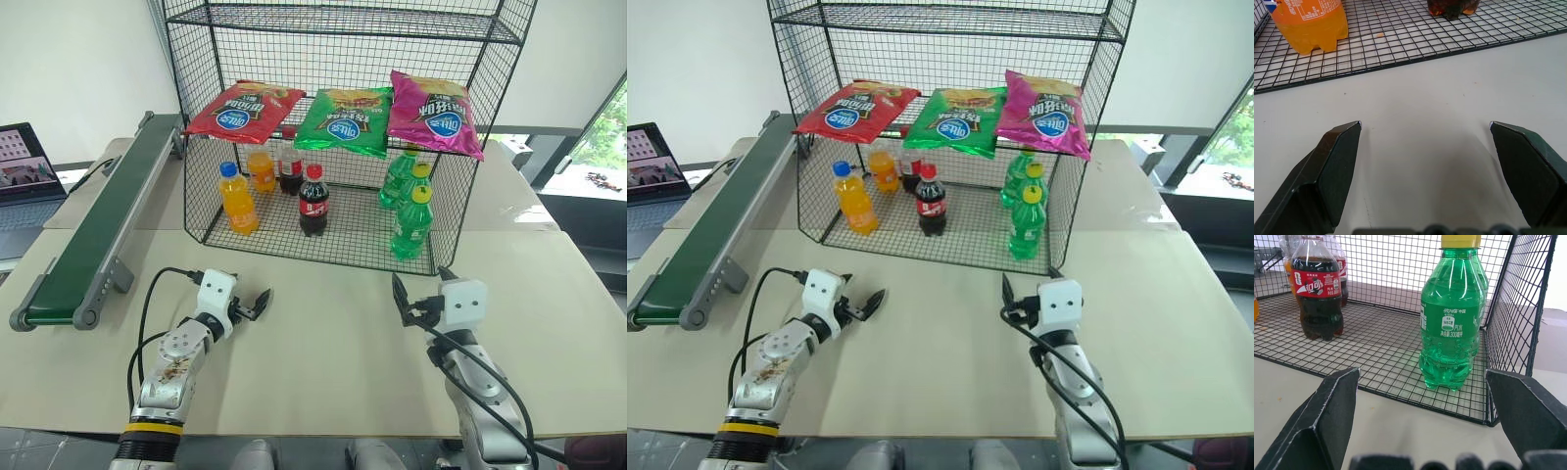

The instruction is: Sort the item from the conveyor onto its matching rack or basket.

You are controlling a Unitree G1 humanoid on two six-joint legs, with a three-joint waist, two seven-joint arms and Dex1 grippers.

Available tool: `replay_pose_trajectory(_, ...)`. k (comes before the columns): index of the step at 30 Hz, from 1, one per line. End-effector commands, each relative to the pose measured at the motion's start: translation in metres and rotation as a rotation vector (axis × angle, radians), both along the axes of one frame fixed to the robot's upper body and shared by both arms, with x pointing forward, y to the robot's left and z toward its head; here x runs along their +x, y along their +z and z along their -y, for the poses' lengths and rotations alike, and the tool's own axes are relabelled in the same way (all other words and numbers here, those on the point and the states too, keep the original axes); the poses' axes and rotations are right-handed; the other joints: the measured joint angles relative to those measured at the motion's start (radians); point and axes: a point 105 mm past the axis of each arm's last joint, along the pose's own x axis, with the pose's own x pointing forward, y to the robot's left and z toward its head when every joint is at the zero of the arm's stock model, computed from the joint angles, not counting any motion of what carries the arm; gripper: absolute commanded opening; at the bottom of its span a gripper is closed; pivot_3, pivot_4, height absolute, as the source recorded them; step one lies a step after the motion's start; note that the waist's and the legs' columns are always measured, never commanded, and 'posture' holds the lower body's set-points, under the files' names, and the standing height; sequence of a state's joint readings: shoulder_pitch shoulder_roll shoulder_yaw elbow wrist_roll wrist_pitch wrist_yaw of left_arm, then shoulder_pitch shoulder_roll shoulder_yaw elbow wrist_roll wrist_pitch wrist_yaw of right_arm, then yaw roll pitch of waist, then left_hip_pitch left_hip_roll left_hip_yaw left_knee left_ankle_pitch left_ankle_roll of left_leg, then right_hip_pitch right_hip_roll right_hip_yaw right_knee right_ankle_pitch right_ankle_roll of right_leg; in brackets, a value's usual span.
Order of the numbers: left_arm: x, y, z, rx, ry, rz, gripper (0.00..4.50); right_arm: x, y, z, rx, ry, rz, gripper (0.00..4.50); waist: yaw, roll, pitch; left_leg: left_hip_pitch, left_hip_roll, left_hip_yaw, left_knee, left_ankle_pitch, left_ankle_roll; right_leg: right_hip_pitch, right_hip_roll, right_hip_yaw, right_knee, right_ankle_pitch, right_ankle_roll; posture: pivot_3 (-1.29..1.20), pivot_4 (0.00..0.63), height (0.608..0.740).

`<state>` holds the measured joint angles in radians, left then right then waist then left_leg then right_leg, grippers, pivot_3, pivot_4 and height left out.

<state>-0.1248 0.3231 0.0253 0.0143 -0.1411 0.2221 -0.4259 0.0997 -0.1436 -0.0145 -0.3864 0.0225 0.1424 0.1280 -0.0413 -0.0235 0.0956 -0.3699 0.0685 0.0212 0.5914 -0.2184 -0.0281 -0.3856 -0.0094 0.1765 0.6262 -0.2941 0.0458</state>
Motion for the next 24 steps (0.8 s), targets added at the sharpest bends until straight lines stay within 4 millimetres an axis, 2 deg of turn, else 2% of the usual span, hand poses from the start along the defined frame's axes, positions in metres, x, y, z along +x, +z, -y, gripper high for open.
replay_pose_trajectory(1,0.0029,0.0115,-0.0032,0.010,0.001,0.040,4.47,-0.0042,0.0139,-0.0004,-0.004,0.008,0.049,4.50,0.000,0.000,0.000,0.000,0.000,0.000,0.000,0.000,0.000,0.000,0.000,0.000,0.000,0.000,0.000,0.00,0.150,0.738)
replay_pose_trajectory(10,-0.0059,0.0098,-0.0111,0.006,0.031,0.042,4.47,-0.0105,0.0134,0.0007,-0.036,0.049,0.033,4.50,-0.001,0.000,0.000,0.000,0.000,0.000,0.000,0.000,0.000,0.000,0.000,0.000,0.000,0.000,0.000,0.00,0.150,0.738)
replay_pose_trajectory(24,-0.0029,0.0133,-0.0119,0.023,0.022,0.048,4.47,-0.0099,0.0171,-0.0032,-0.033,0.039,0.045,4.50,0.001,0.000,0.000,0.000,0.000,0.000,0.000,0.000,0.000,0.000,0.000,0.000,0.000,0.000,0.000,0.00,0.150,0.738)
